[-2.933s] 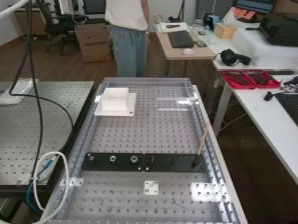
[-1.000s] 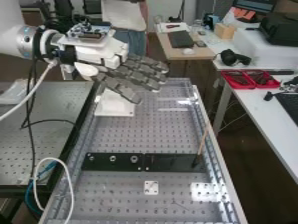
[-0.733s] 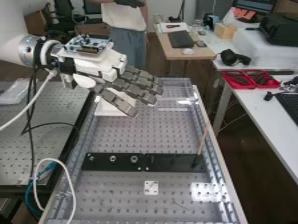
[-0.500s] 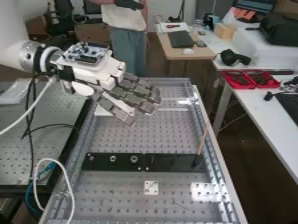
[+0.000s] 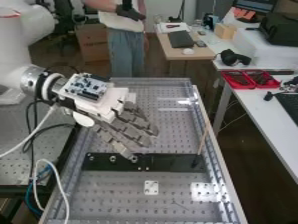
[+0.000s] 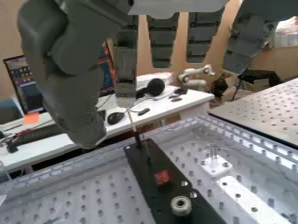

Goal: Grab the bearing and place it in the white container

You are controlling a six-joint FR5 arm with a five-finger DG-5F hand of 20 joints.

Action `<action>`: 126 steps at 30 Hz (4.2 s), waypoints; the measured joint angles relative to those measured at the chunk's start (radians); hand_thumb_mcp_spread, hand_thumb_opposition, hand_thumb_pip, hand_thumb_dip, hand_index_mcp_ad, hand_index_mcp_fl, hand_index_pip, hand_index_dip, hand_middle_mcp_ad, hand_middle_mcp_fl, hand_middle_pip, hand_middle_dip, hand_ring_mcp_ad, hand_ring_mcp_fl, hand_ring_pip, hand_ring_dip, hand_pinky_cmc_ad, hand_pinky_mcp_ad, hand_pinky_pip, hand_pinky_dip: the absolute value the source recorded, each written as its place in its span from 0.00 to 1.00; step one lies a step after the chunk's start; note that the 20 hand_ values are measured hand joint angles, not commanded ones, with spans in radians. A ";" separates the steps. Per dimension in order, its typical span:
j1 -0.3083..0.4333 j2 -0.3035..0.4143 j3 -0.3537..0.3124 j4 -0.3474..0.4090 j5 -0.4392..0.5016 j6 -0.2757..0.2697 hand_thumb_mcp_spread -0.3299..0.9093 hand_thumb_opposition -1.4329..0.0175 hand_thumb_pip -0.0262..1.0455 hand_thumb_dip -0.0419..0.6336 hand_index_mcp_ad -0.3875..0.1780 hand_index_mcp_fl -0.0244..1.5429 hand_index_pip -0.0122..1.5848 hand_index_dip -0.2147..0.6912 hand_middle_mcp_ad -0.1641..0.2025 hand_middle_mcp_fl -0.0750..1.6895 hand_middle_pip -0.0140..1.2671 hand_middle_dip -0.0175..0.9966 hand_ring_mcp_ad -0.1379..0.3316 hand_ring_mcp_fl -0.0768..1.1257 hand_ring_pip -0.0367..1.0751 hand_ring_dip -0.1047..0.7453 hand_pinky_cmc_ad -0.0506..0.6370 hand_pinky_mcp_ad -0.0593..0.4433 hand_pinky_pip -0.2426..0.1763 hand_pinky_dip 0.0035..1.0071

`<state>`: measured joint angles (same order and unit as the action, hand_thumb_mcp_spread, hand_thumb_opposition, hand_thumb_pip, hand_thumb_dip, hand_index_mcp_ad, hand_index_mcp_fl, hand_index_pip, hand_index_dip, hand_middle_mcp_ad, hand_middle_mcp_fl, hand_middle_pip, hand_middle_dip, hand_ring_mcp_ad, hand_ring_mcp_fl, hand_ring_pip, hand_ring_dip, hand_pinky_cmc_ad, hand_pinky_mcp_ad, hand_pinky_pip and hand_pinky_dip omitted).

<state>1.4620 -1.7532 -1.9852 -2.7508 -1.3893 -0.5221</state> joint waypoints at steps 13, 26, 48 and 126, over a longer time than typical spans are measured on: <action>-0.108 -0.107 0.041 0.043 -0.148 -0.055 0.65 0.38 0.55 0.56 0.46 0.06 0.69 0.50 0.63 0.06 0.12 0.20 0.60 0.07 0.12 0.23 0.63 0.72 0.36 0.19; -0.169 -0.203 0.091 0.077 -0.274 -0.116 0.68 0.37 0.55 0.58 0.44 0.05 0.75 0.53 0.62 0.06 0.12 0.20 0.57 0.06 0.13 0.23 0.63 0.70 0.37 0.19; -0.185 -0.247 0.084 0.142 -0.317 -0.189 0.69 0.37 0.55 0.58 0.40 0.04 0.78 0.55 0.62 0.06 0.12 0.21 0.57 0.07 0.13 0.23 0.63 0.70 0.40 0.19; -0.176 -0.288 0.066 0.199 -0.345 -0.290 0.69 0.37 0.55 0.58 0.38 0.10 0.84 0.51 0.62 0.06 0.12 0.22 0.51 0.07 0.13 0.24 0.61 0.67 0.40 0.19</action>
<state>1.2864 -2.0413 -1.9195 -2.5515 -1.7340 -0.8126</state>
